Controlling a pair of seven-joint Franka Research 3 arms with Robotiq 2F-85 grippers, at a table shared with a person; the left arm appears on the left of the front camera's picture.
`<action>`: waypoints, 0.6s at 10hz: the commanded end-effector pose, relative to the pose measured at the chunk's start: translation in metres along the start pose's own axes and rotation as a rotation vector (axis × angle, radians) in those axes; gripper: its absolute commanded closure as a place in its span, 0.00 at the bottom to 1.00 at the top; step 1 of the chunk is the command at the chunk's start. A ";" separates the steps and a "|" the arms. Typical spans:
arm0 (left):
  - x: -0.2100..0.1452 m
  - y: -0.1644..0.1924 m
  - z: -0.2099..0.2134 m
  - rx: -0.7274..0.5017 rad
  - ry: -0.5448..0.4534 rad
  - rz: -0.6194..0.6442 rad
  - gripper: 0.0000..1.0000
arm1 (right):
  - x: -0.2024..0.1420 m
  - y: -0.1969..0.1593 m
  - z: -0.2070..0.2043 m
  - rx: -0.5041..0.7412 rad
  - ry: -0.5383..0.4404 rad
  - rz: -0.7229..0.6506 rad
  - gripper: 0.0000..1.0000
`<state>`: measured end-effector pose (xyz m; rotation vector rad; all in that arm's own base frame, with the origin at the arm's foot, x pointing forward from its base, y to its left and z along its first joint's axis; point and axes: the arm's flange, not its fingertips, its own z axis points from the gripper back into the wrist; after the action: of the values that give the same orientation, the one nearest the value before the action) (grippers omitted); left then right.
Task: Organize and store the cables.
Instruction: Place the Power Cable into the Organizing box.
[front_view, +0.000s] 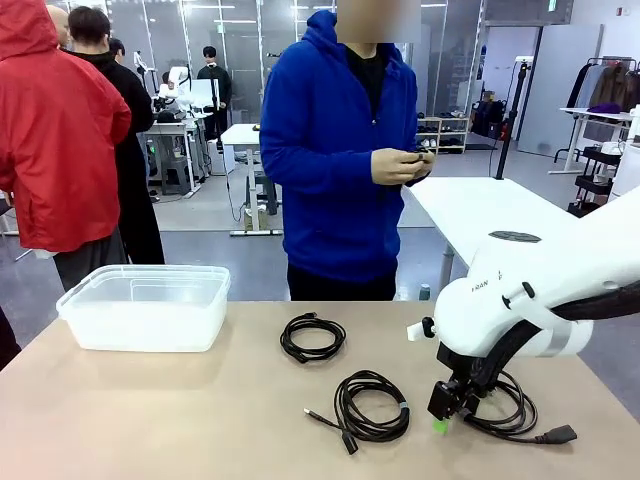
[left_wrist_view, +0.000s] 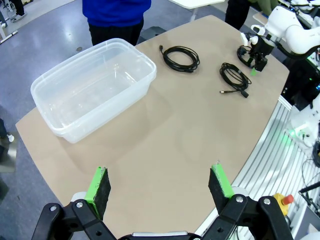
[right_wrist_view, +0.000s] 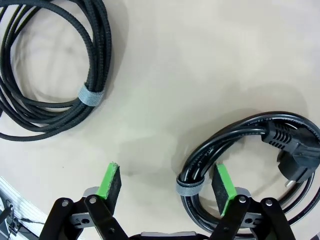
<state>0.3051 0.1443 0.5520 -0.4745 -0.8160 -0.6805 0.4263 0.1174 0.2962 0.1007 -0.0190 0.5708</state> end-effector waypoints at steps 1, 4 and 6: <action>0.001 0.002 0.002 -0.017 -0.011 -0.017 0.00 | -0.002 -0.004 0.000 -0.039 0.004 -0.030 0.55; 0.001 0.002 0.002 -0.017 -0.011 -0.017 0.00 | -0.005 -0.007 0.002 -0.040 0.015 -0.048 1.00; 0.001 0.002 0.002 -0.017 -0.011 -0.017 0.00 | -0.004 -0.010 0.003 -0.034 0.026 -0.054 0.96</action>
<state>0.3050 0.1444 0.5521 -0.4746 -0.8164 -0.6806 0.4303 0.1036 0.3006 0.0815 -0.0249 0.5450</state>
